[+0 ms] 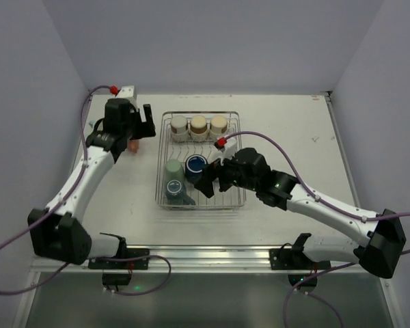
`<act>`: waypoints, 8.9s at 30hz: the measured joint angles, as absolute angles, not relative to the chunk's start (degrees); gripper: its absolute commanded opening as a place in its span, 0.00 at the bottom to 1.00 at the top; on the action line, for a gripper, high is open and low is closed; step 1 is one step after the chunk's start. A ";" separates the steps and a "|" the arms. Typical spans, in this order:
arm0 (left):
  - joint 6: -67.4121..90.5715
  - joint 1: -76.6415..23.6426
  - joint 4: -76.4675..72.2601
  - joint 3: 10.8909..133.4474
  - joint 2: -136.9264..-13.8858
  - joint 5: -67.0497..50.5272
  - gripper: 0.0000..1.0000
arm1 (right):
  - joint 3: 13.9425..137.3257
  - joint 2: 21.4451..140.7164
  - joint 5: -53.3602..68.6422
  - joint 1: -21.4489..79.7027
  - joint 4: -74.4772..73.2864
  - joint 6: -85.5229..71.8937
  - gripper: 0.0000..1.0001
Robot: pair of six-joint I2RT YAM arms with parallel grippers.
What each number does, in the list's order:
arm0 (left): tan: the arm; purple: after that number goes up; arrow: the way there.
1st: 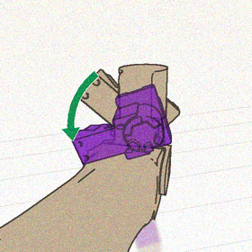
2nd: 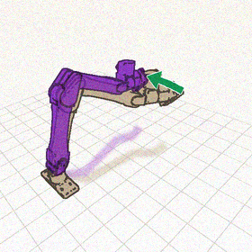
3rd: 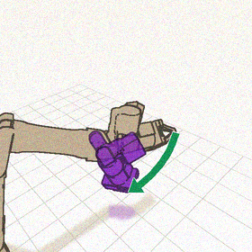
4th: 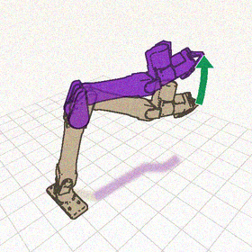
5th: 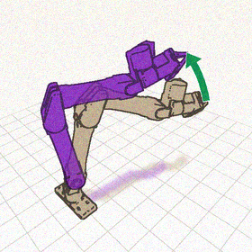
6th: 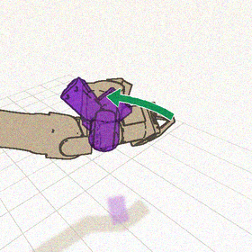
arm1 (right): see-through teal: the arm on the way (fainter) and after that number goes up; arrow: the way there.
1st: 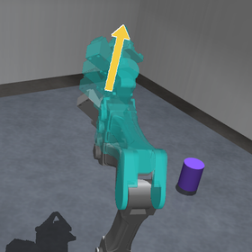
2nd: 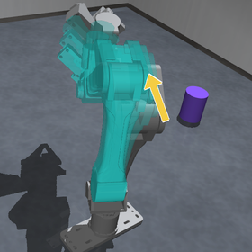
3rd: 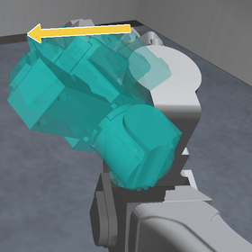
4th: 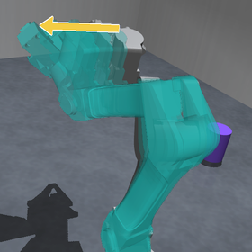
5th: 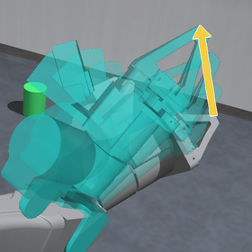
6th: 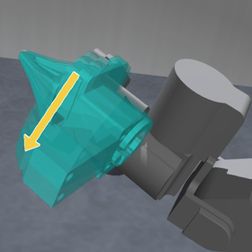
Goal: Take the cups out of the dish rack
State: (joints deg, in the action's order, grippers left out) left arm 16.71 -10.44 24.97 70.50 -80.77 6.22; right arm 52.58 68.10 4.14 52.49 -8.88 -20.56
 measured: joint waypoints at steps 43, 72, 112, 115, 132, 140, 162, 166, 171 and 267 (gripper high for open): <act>38.02 -53.04 34.28 44.01 -58.30 28.45 0.98 | 44.49 55.51 -0.82 52.49 -11.16 -20.82 0.99; 39.40 -54.39 26.74 40.40 -61.34 29.21 0.00 | 42.00 55.31 2.42 52.49 -9.39 -22.72 0.98; 32.88 -55.24 -12.51 34.92 -41.80 1.56 0.00 | 27.97 43.92 8.51 49.34 23.77 -62.11 0.66; 32.97 -55.18 -16.78 34.85 -42.13 -0.82 0.00 | 27.18 44.49 11.22 48.90 30.57 -62.81 0.63; 36.77 -55.55 -32.12 36.40 -43.79 -11.20 1.00 | 27.18 49.08 24.49 48.93 61.08 -70.61 0.00; 30.24 -55.53 -21.21 41.76 -38.46 -4.51 1.00 | 27.05 46.78 26.72 41.78 55.90 -70.91 0.00; 17.30 -55.53 28.36 49.08 -48.73 33.12 1.00 | 80.44 88.88 -6.46 13.26 -28.32 -22.00 0.00; 17.08 -55.53 29.10 48.21 -48.80 34.41 1.00 | 89.25 103.46 -6.63 11.57 -34.06 -18.61 0.00; 16.91 -55.53 29.47 48.14 -50.48 34.83 1.00 | 99.90 117.51 -6.31 10.70 -38.57 -16.38 0.00; 29.50 -41.28 3.86 47.42 -44.31 10.70 0.06 | 36.38 59.81 34.85 29.98 23.27 -50.04 0.80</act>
